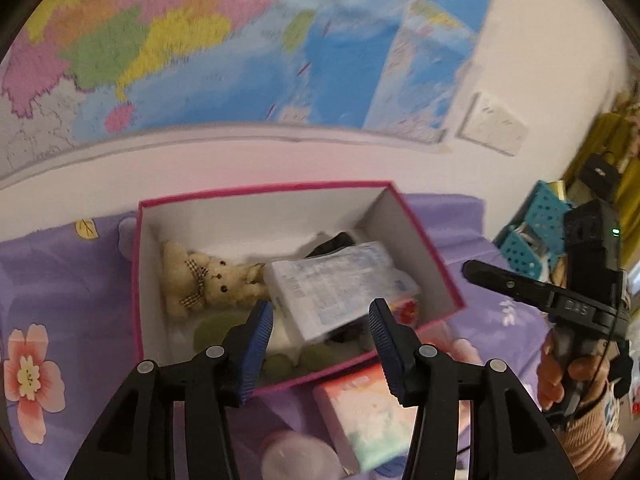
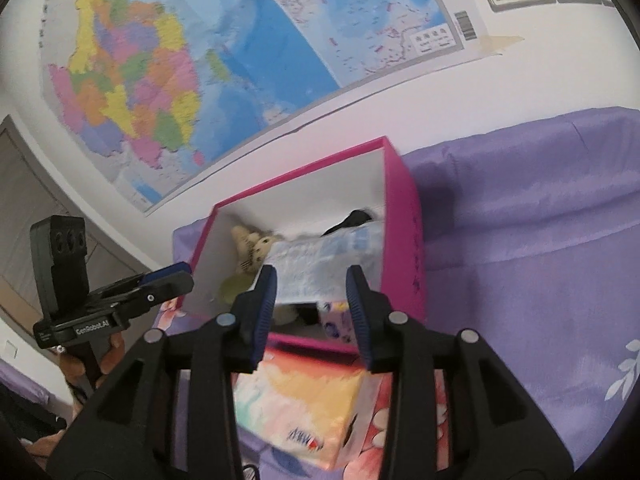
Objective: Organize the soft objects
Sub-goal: 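Carry the plastic bag into the pink box and open the right gripper, then move the right gripper back down to the white-yellow wet wipes pack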
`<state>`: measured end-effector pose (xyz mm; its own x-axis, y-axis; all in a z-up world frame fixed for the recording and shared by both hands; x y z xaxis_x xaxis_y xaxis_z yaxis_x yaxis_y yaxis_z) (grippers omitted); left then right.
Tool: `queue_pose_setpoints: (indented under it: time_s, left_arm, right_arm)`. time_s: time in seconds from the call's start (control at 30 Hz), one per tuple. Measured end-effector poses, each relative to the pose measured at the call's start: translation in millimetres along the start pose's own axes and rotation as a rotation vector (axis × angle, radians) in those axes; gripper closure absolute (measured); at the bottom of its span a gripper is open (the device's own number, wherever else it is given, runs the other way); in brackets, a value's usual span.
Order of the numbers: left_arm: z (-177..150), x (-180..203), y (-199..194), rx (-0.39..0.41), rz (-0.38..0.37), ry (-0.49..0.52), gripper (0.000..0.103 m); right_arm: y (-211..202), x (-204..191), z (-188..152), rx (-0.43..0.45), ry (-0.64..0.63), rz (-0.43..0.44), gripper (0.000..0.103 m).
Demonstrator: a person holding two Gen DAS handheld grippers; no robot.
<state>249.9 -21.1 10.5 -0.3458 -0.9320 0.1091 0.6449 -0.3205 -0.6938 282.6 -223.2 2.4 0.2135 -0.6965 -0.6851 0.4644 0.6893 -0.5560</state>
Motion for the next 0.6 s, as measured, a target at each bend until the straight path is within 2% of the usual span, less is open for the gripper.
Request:
queue_pose_setpoints:
  time_s: [0.17, 0.27, 0.4, 0.6]
  left_arm:
    - [-15.2, 34.0, -54.4, 0.129, -0.076, 0.092, 0.050]
    - [-26.0, 54.8, -75.6, 0.170, -0.112, 0.133, 0.049]
    - [-48.6, 79.6, -91.2, 0.182, -0.168, 0.180, 0.049]
    - [-84.3, 97.0, -91.0, 0.143, -0.227, 0.192, 0.049]
  right_arm:
    - [-27.8, -21.1, -17.3, -0.012, -0.049, 0.081, 0.064]
    - [-41.4, -32.9, -29.7, -0.027, -0.074, 0.112, 0.062]
    - [-59.4, -44.9, -47.6, -0.034, -0.119, 0.118, 0.062]
    - [-84.0, -51.3, -76.2, -0.045, -0.152, 0.122, 0.061]
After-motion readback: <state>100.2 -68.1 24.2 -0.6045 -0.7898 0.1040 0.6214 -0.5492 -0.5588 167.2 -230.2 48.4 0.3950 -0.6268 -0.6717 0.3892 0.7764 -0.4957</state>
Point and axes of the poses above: each gripper's, at about its wrist camera, not at the fingertips, and y roughly the way its jaws point, x to its right, z to its top, the point moved 5 cm from there along y, roughly the way its jaws point, and after that the axes turned 10 degrees about y, right-handed, at the moved point
